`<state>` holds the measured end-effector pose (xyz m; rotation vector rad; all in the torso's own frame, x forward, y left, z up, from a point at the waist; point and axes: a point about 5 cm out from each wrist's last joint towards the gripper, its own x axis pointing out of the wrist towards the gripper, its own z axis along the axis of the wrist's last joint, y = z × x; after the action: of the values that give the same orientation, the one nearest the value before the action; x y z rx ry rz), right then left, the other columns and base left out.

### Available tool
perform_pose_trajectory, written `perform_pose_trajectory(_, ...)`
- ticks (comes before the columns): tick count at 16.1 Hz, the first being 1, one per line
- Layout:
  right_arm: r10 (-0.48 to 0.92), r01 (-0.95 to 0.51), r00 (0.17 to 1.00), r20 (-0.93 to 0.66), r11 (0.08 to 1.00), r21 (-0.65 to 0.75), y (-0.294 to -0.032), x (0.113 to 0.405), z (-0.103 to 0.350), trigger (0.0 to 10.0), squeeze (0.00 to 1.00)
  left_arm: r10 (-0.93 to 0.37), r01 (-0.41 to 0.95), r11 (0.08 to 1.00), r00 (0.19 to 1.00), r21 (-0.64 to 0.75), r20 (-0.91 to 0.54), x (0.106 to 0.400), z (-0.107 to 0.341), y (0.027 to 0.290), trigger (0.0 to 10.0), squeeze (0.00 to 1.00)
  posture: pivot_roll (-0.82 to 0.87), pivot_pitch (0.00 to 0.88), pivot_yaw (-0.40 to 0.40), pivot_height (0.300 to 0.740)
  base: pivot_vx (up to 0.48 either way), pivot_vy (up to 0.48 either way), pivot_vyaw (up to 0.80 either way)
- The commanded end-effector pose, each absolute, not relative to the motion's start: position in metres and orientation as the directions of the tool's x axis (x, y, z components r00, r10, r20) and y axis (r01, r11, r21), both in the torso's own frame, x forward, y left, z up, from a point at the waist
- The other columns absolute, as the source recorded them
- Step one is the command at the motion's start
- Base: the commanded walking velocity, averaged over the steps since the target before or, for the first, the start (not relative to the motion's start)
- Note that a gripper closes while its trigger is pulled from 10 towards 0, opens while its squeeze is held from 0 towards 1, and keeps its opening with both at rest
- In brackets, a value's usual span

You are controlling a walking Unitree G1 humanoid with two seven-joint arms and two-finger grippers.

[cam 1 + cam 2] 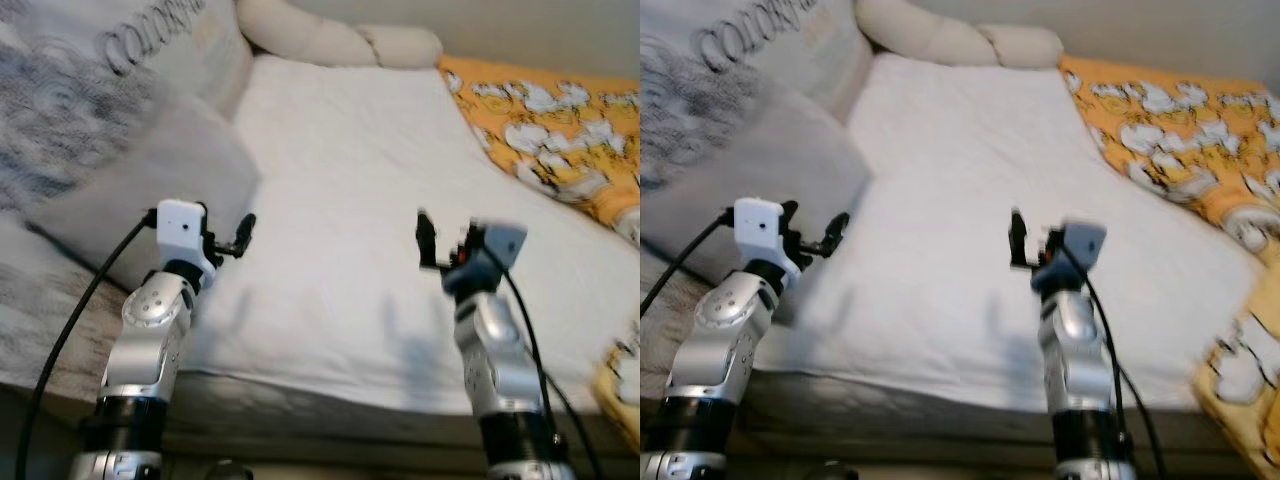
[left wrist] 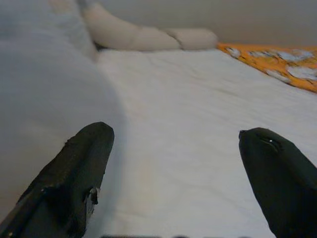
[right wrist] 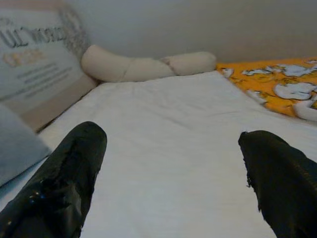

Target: Clean up the room

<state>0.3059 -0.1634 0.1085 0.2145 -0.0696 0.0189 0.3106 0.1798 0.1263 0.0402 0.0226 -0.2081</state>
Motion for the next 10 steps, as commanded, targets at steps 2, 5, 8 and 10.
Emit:
perform_pose_trajectory(2, 0.031, -0.040, 0.999, 0.037, 0.967, 0.252, -0.166, 0.305, 0.105, 10.0, 0.00, -0.210, 0.212, 0.976, 0.977, 0.043, -0.045, 0.313, 0.127, 0.173, 10.0, 0.93, 0.06, 0.000, -0.050, 0.740, 0.000, -0.480, 0.00)
perform_pose_trajectory(5, 0.008, -0.011, 1.000, 0.013, 0.965, 0.261, -0.165, 0.308, 0.102, 10.0, 0.00, -0.197, 0.201, 0.977, 0.979, 0.071, -0.061, 0.315, 0.128, 0.175, 10.0, 0.94, 0.08, 0.000, -0.061, 0.740, 0.000, -0.480, 0.00)
perform_pose_trajectory(8, -0.054, 0.056, 0.998, -0.027, 0.995, 0.079, -0.175, 0.308, 0.095, 10.0, 0.00, -0.175, 0.180, 0.981, 0.982, 0.067, -0.076, 0.315, 0.128, 0.177, 10.0, 0.93, 0.05, 0.000, -0.047, 0.740, 0.000, -0.480, 0.00)
perform_pose_trajectory(10, -0.123, 0.124, 0.992, 0.034, 0.992, -0.035, -0.181, 0.310, 0.102, 10.0, 0.00, -0.179, 0.184, 0.981, 0.981, 0.059, -0.080, 0.315, 0.126, 0.173, 10.0, 0.93, 0.05, 0.000, -0.055, 0.740, 0.000, -0.480, 0.00)
